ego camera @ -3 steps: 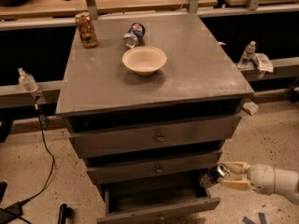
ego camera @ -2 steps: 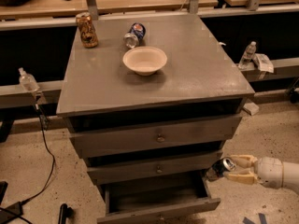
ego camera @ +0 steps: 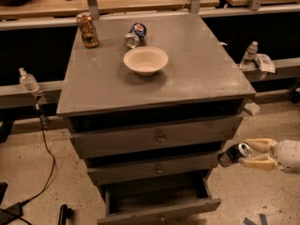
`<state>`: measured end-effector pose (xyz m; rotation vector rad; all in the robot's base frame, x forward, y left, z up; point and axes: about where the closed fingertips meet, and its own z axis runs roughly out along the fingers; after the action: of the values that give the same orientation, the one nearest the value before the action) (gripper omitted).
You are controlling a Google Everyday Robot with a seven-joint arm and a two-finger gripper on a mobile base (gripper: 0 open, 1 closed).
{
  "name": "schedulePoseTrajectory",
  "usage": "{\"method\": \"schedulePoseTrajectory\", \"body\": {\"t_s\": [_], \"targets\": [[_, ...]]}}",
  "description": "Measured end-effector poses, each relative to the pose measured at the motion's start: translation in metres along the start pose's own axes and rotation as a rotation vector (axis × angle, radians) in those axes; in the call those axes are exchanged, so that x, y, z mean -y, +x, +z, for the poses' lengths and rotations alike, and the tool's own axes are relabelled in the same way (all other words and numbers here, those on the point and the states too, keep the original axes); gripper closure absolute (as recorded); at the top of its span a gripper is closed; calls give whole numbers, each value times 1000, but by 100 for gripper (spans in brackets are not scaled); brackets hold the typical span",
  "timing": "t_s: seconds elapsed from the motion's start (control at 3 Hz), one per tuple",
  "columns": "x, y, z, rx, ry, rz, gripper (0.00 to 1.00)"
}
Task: Pick redbull can from bottom drawer and place on counter
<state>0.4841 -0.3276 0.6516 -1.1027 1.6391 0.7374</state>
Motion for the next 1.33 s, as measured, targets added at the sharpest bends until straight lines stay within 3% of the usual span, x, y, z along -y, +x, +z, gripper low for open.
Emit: {"method": "schedulePoseTrajectory", "body": {"t_s": [0.33,1.0,1.33], "targets": [[12,-49,-24,-55,-3,-77,100],[31,-123,-55,-115,-17,-141,100],[37,-183,-80,-114,-33,-166,100]]}}
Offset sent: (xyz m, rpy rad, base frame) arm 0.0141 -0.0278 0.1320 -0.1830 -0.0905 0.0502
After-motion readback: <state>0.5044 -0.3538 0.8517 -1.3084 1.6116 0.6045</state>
